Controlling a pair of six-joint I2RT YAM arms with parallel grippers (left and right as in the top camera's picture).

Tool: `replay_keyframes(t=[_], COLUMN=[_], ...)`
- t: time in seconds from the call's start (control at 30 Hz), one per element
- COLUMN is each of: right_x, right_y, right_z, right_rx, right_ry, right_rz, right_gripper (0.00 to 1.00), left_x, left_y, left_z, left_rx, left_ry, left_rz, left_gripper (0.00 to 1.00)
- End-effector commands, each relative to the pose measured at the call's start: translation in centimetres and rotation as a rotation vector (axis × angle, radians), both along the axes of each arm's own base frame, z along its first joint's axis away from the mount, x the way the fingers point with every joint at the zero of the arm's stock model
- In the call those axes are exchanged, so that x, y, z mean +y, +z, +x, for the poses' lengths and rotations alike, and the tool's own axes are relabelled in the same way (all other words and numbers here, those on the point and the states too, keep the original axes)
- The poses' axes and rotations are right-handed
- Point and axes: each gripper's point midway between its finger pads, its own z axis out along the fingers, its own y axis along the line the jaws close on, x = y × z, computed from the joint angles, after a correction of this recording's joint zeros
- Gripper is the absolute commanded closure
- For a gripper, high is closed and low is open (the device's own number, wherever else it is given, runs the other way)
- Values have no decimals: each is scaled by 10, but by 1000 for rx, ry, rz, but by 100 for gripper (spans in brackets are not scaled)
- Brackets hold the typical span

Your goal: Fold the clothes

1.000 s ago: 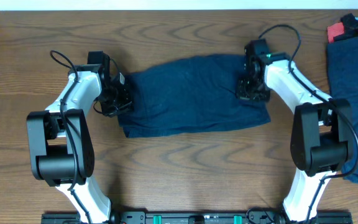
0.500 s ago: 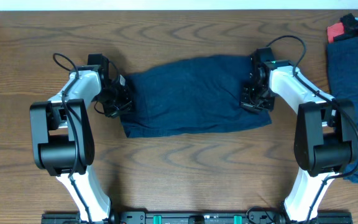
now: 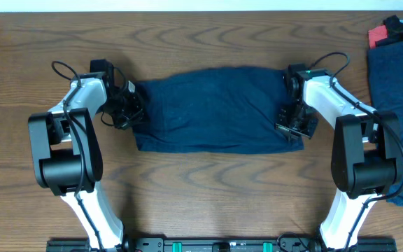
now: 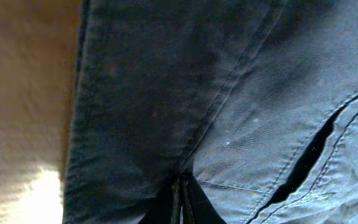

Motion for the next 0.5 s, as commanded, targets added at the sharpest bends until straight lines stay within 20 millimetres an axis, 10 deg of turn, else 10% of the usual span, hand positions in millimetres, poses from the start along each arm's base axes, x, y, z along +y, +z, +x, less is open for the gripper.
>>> replay_keyframes(t=[0.0, 0.27, 0.47], right_x=[-21, -32, -21], right_y=[-5, 11, 66], right_z=[-13, -8, 20], right_rx=[39, -12, -250], right_ry=[-64, -77, -33], right_rz=[-155, -208, -118], right_gripper=[98, 99, 99], left_x=[38, 56, 54], left_y=[-22, 19, 59], left_z=[5, 18, 19], left_rx=[35, 16, -7], left_ry=[25, 3, -2], left_rz=[152, 155, 159], left_gripper=[94, 94, 83])
